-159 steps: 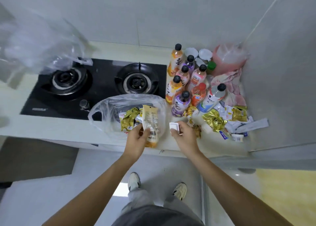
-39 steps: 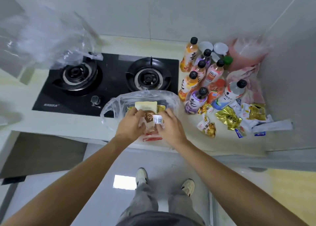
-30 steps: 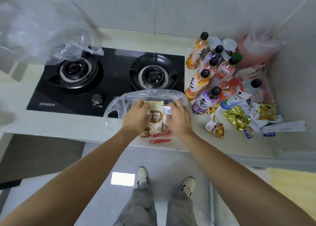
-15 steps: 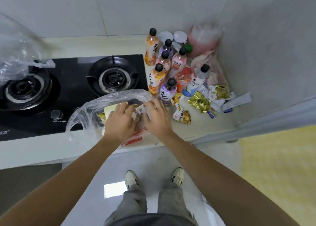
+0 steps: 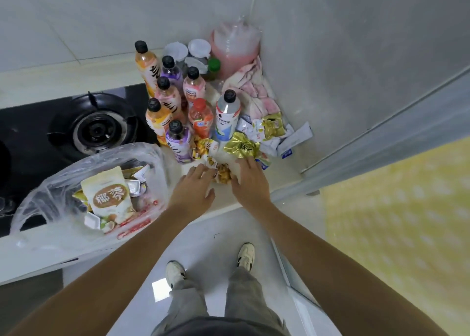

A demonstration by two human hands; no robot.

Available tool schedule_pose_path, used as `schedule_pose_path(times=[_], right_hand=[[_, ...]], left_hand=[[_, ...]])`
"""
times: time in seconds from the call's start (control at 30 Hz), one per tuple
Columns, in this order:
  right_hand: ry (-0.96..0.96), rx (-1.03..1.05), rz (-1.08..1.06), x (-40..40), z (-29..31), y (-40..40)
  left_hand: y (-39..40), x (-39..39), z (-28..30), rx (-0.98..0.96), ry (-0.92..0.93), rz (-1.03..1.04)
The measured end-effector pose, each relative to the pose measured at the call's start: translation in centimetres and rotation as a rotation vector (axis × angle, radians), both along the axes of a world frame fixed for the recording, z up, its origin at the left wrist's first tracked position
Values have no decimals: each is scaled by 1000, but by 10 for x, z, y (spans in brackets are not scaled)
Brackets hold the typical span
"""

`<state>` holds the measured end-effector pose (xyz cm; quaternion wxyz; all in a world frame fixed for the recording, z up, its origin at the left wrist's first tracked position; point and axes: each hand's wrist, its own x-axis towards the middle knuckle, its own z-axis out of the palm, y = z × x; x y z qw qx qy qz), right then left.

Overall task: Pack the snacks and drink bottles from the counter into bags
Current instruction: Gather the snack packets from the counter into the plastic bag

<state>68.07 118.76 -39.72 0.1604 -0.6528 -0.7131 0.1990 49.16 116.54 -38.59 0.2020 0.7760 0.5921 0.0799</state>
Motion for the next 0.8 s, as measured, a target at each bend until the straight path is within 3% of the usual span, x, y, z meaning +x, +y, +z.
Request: schedule_pose_path(times=[0.3,0.43,0.67,0.8], right_hand=[[-176,-156,-24,67,-35,40],[-201,-156,-7,78,-44,46],[-79,-68,17,85,-53,39],[14,-29,18,76,-45,29]], left_hand=[[39,51,-32,-130,166,-65],[45,58,-42,-82,303,-73],[49,65,-42,-54,399,-57],[38,61,-38,-65,283,-23]])
